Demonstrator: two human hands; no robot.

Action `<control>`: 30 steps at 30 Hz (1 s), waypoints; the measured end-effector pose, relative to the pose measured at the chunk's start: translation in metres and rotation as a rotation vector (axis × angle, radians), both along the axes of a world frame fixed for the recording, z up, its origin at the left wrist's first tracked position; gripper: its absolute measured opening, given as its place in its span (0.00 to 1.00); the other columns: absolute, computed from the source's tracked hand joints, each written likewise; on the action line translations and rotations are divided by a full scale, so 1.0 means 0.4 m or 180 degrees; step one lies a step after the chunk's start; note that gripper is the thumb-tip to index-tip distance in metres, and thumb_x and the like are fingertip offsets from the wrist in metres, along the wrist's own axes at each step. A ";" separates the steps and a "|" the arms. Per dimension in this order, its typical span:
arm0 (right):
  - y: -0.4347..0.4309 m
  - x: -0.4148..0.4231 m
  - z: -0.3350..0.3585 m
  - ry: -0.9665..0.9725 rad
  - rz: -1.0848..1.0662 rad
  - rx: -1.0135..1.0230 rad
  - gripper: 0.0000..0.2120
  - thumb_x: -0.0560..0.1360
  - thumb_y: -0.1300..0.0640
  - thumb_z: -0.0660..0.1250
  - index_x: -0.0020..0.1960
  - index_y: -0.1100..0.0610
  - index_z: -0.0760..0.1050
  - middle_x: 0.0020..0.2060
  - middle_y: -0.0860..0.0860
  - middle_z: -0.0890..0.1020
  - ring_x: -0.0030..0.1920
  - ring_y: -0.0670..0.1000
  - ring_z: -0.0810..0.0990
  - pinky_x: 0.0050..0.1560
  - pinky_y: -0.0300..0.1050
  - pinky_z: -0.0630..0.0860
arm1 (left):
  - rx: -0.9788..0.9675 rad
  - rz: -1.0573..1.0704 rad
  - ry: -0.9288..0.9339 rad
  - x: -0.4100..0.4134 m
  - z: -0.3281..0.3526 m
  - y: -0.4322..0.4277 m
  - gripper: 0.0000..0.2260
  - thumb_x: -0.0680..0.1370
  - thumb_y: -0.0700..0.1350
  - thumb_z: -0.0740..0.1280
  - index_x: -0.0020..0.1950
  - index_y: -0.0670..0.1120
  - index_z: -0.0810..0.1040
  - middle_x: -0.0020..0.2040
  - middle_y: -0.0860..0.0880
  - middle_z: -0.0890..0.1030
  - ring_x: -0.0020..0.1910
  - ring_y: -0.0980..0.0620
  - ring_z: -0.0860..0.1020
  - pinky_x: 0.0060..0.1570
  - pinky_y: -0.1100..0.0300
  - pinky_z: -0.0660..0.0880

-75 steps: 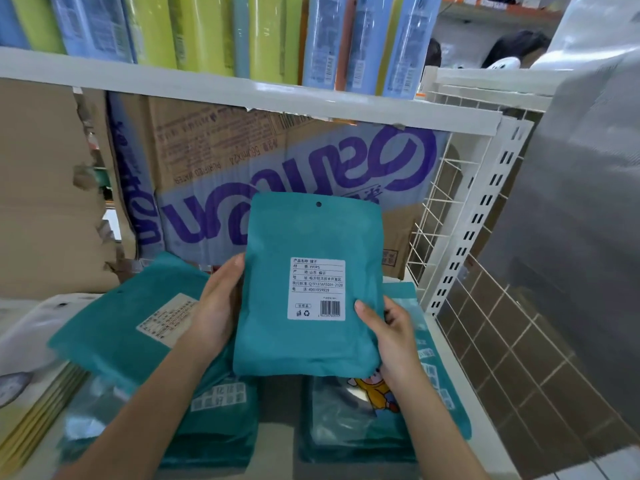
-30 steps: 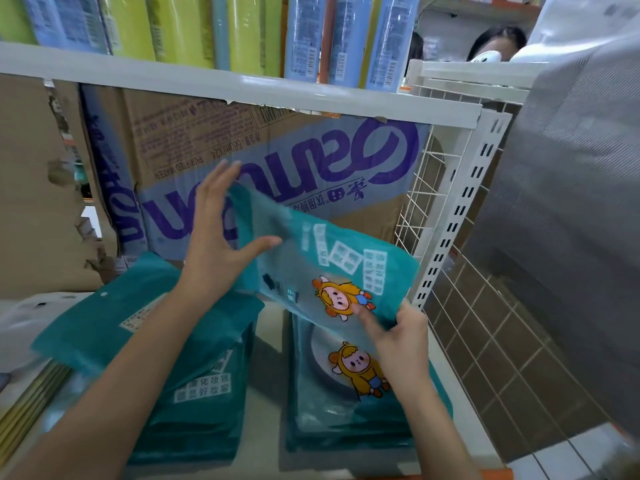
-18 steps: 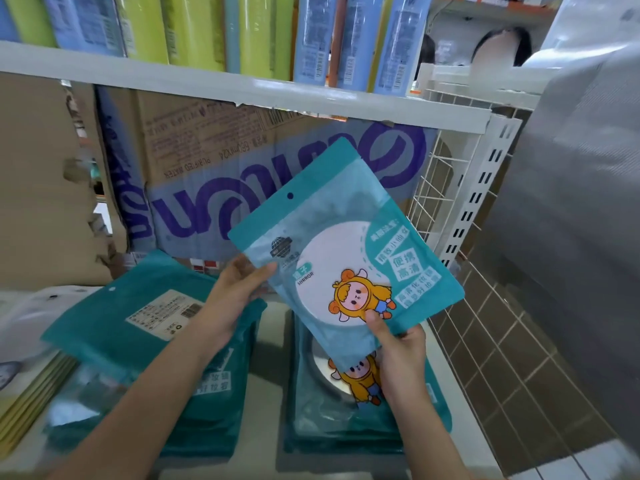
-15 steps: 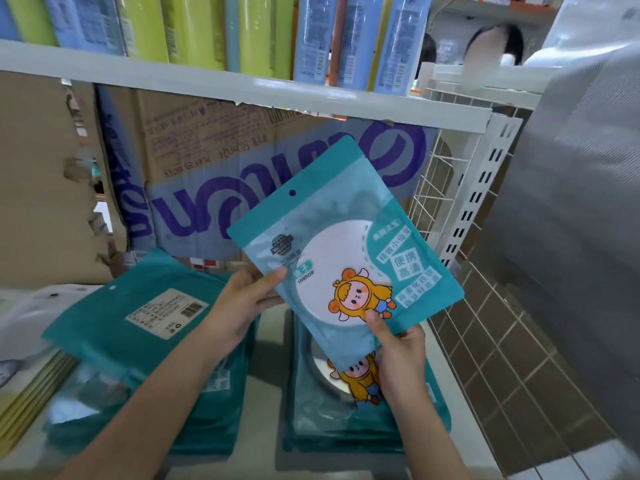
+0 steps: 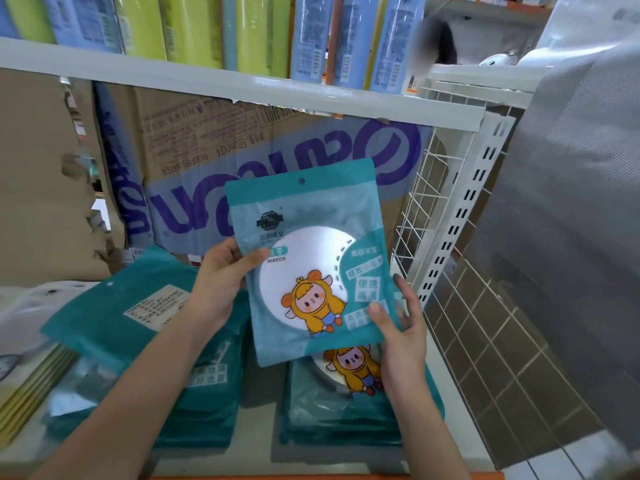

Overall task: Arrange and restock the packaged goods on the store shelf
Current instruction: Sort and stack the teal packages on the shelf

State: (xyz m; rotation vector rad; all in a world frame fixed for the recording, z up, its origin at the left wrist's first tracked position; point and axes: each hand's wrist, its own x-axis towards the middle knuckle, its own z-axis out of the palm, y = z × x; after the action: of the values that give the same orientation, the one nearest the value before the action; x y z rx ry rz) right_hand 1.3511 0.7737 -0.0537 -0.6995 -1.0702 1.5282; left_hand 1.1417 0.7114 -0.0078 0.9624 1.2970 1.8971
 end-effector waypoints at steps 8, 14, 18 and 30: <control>-0.002 0.070 0.038 -0.1308 0.0528 0.0433 0.11 0.71 0.67 0.68 0.51 0.56 0.77 0.44 0.49 0.85 0.46 0.50 0.84 0.39 0.40 0.80 | -0.0268 -0.0242 0.0025 -0.001 0.012 0.007 0.07 0.74 0.33 0.64 0.46 0.44 0.79 0.36 0.53 0.84 0.34 0.57 0.82 0.32 0.67 0.76; -0.008 0.120 0.035 -0.1482 0.0368 0.0172 0.10 0.71 0.65 0.69 0.51 0.57 0.77 0.42 0.51 0.85 0.42 0.51 0.85 0.36 0.42 0.81 | -0.0852 -0.0162 -0.0040 0.032 -0.032 0.059 0.04 0.73 0.37 0.68 0.47 0.41 0.80 0.36 0.50 0.84 0.33 0.54 0.82 0.32 0.66 0.78; -0.010 0.156 0.031 -0.1659 0.0247 0.0015 0.07 0.71 0.64 0.70 0.48 0.55 0.77 0.38 0.50 0.85 0.39 0.50 0.85 0.32 0.40 0.79 | -0.1192 -0.0054 0.0530 0.064 -0.055 0.090 0.06 0.72 0.37 0.70 0.49 0.42 0.81 0.42 0.48 0.83 0.35 0.55 0.81 0.36 0.64 0.77; -0.008 0.221 -0.006 -0.2372 0.0243 0.0026 0.04 0.71 0.60 0.71 0.45 0.54 0.79 0.40 0.51 0.85 0.40 0.50 0.84 0.46 0.50 0.81 | -0.1861 -0.0058 0.1768 0.123 -0.104 0.107 0.15 0.71 0.43 0.72 0.57 0.43 0.79 0.55 0.46 0.81 0.47 0.51 0.77 0.52 0.57 0.73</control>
State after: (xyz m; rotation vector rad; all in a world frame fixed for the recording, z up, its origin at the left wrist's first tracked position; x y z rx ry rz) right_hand 1.4395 0.7707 -0.0560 -1.2877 -1.6592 1.3423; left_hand 1.1909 0.7542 -0.0492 1.1991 1.9990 1.1355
